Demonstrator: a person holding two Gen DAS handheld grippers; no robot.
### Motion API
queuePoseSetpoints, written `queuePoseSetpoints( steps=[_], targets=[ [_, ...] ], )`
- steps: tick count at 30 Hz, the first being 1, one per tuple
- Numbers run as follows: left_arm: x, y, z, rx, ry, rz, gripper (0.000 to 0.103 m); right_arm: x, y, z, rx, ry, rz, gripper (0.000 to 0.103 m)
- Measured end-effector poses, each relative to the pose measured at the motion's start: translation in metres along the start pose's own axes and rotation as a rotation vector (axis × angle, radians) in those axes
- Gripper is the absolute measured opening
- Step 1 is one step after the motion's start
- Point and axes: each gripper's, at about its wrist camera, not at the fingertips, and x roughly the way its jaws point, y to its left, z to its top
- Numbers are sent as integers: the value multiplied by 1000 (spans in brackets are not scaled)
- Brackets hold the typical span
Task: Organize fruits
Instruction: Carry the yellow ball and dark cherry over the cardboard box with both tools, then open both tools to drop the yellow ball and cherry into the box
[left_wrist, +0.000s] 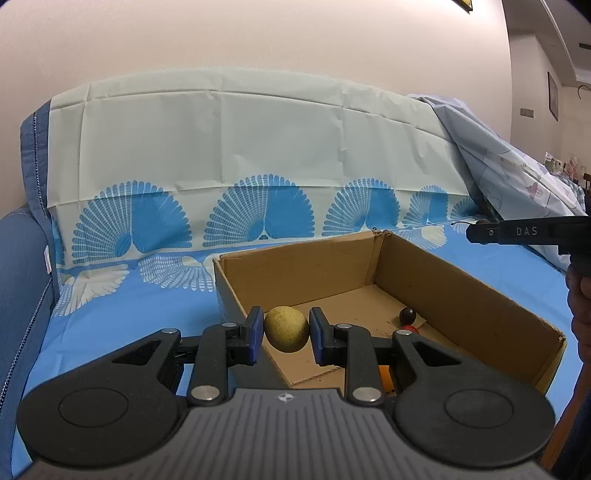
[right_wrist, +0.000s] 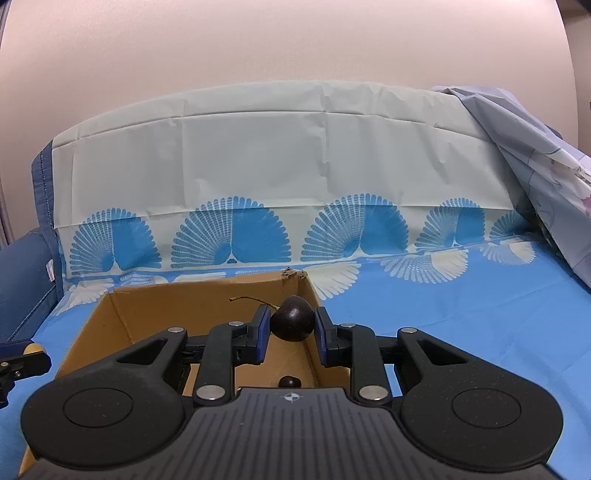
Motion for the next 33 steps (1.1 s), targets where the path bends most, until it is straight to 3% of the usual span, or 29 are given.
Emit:
queuePoseSetpoints(
  steps=[30,32,33],
  targets=[
    [-1,-6,-1,20,-12,-21,29,3,3,-2,-22,9,9,27],
    [-1,-6,-1,21,-11,-28,31,4,3,-3,-20,21,11,28],
    [0,-7,-1,24,-5,-33,33,7,3,-3,-17,36,13,42]
  ],
)
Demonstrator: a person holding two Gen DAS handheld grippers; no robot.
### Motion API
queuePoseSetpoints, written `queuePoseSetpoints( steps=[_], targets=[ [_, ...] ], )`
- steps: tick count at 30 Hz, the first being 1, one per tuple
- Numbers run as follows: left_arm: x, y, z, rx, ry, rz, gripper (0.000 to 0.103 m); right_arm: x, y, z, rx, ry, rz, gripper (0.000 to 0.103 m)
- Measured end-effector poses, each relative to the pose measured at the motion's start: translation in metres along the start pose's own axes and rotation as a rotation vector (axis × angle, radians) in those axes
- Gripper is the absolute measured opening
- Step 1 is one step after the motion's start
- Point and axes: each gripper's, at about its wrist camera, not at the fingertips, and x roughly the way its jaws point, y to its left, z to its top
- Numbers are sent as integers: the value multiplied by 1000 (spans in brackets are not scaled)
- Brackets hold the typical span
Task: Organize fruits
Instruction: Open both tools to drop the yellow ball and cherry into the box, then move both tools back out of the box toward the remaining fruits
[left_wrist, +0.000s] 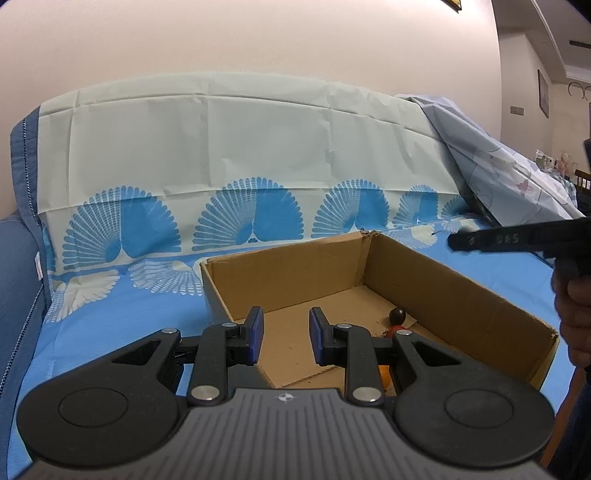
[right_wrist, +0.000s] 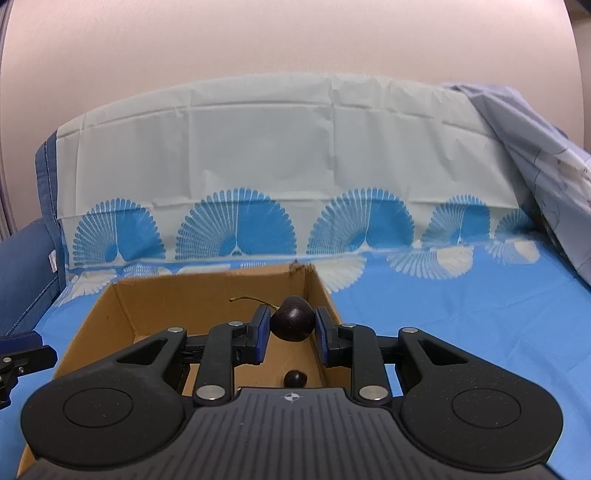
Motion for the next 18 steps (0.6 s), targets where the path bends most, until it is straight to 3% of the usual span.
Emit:
queuePoseSetpoints(
  steps=[1,3,6,8,11,14,18],
  targets=[
    [1,-1,0,4,9,-2,38,4,1,-1,-3,25,-2,60],
    [3,-2,-2,15,18,3,39,5,4,-2,-25,29,-30,66],
    [4,-3,-3,20,26,6,48,7,2,-3,-25,39,-54,68],
    [6,-3,-3,18,36,13,54,12,-1,-5,-25,67,-114,71],
    [9,-2,-5,15,65,32,65,29,-9,-11,-15,166,-216,71],
    [17,2,-7,2,116,46,66,42,-18,-20,-15,249,-287,71],
    [28,6,-13,-20,193,38,67,46,-28,-31,2,309,-307,67]
  ],
)
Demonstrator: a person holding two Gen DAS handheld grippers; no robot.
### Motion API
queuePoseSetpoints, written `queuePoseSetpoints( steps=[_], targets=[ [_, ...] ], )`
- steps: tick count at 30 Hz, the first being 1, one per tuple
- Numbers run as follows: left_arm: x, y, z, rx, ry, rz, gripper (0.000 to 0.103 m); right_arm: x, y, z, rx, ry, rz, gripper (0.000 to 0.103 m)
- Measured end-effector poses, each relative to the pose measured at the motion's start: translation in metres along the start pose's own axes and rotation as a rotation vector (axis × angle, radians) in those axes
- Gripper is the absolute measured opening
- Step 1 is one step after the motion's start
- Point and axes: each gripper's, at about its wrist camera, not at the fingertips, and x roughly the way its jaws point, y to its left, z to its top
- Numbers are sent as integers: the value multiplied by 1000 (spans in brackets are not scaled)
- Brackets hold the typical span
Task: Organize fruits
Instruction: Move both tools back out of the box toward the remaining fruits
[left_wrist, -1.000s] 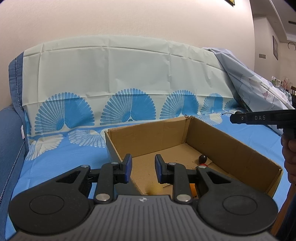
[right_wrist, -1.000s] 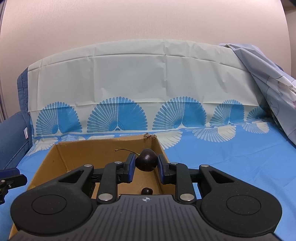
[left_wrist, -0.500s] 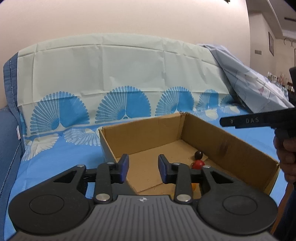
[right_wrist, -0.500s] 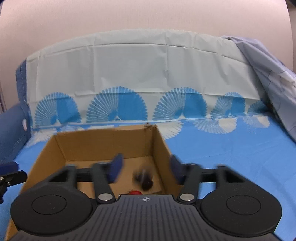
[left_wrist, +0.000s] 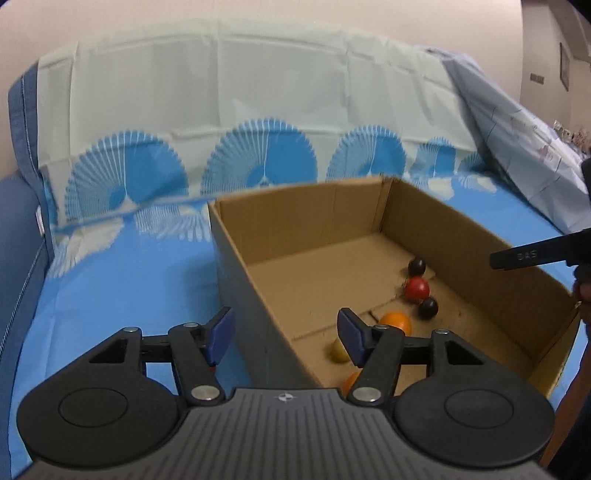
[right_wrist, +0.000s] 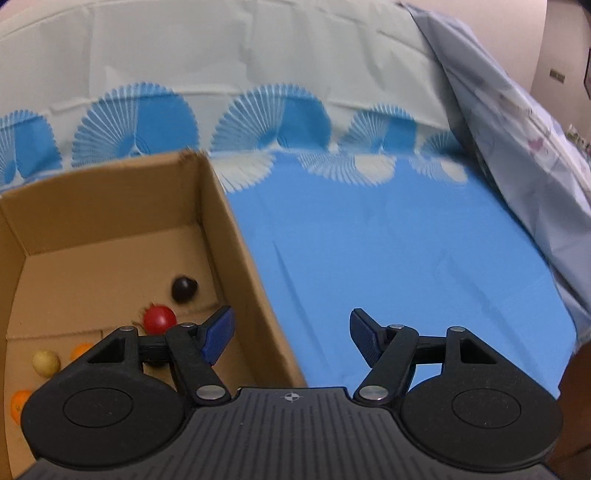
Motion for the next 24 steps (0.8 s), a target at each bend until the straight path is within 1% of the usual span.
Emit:
queuePoseSetpoints(
  steps=[1,3,5,6,7,8,11,15,21,23,24],
  targets=[
    [2,0,-1,2,10,-3,67,2,-2,-2,5,14,0,63],
    [4,-1,-2,8,24,-14,67,5,-8,-5,13,35,7,59],
    [5,-4,-3,21,30,-27,67,4,-11,-9,22,43,43,48],
    [6,-6,-4,29,32,-33,65,4,-11,-12,15,48,64,38],
    [6,-9,-5,38,32,-39,62,3,-10,-13,6,50,79,27],
    [7,-11,-6,52,27,-30,61,2,-8,-14,-4,51,91,26],
    [8,-14,-7,76,17,-27,61,-3,-4,-17,-34,42,80,25],
    [11,-11,-6,63,9,-42,60,-5,-11,-17,8,56,90,24],
    [12,-12,-4,65,7,-41,60,-8,-9,-19,5,55,65,25],
    [10,-12,-5,65,0,-38,60,-11,-7,-19,2,44,57,33],
    [8,-12,-4,65,-6,-35,60,-14,-6,-18,5,30,61,41]
  ],
)
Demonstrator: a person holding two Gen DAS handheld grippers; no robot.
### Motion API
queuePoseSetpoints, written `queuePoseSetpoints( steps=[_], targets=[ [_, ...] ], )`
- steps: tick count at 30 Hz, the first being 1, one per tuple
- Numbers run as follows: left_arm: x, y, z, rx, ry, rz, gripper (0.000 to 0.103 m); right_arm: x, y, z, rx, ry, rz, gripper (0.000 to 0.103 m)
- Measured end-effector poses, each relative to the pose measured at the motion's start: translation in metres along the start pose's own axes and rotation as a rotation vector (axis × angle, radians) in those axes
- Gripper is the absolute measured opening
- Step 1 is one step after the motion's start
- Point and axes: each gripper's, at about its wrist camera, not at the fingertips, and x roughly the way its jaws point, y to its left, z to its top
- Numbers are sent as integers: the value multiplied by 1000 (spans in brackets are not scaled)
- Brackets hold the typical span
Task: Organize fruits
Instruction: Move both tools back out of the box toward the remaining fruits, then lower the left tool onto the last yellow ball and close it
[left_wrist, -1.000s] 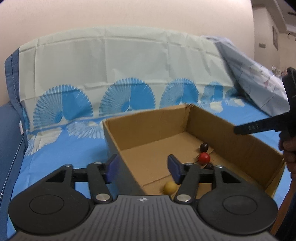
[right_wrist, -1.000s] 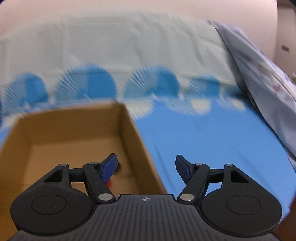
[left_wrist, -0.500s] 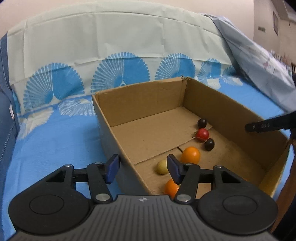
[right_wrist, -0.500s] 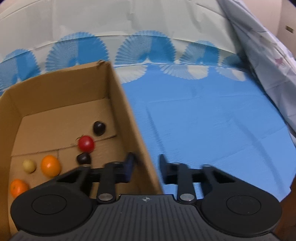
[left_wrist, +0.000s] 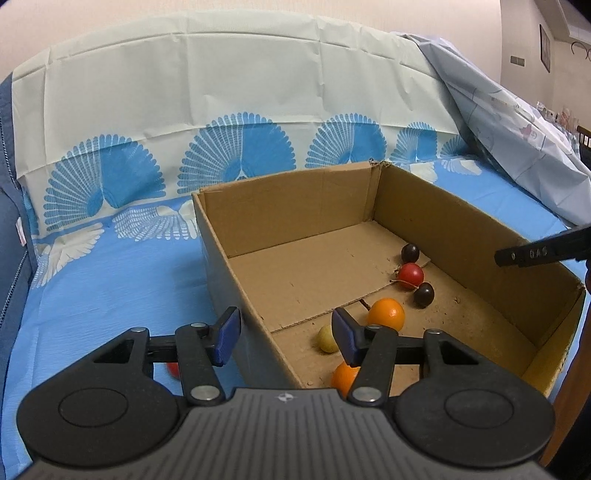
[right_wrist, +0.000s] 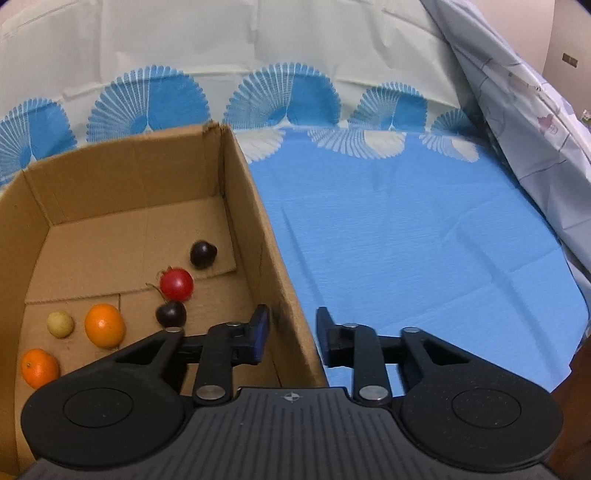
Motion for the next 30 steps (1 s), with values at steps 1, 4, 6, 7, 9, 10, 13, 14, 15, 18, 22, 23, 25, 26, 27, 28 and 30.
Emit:
queuePoseSetpoints(
  steps=[1,4,6,7,9,10,13,14,15,18,22,23,25,26,27,28,30],
  targets=[
    [-2,0,-1,0,-5,3,61,-5,2,1,3,-22,5,49],
    [-10,1,-2,-5,-27,11,61,-21,6,4,11,-99,15,56],
    [-17,3,-2,-4,-54,20,61,-33,11,4,13,-148,30,56],
    [-22,3,-1,-1,-70,28,61,-39,14,4,12,-175,37,56],
    [-32,6,-2,0,-106,44,61,-51,19,4,12,-219,52,56],
    [-37,8,-1,-1,-119,45,57,-57,21,3,15,-238,62,56],
    [-54,15,4,33,-135,7,18,-75,27,0,35,-288,94,54],
    [-58,18,6,57,-130,-2,18,-82,30,-2,42,-309,105,50],
    [-62,24,10,80,-126,-14,16,-89,33,-4,49,-333,110,32],
    [-79,49,22,115,-128,0,14,-106,43,-9,61,-382,154,15],
    [-95,102,33,6,-75,-29,17,-119,59,-13,46,-402,220,15],
    [-94,116,31,-47,-38,-42,23,-120,63,-14,44,-387,247,15],
    [-83,139,18,-156,61,-67,33,-119,73,-17,32,-352,299,16],
    [-73,147,14,-218,158,-44,33,-119,80,-18,17,-339,315,16],
    [-69,151,13,-229,197,-22,33,-118,86,-19,-4,-330,328,16],
    [-68,152,12,-224,207,5,33,-118,93,-21,-27,-323,345,16],
    [-65,147,10,-184,224,13,35,-119,107,-24,-74,-316,375,16]
  ],
)
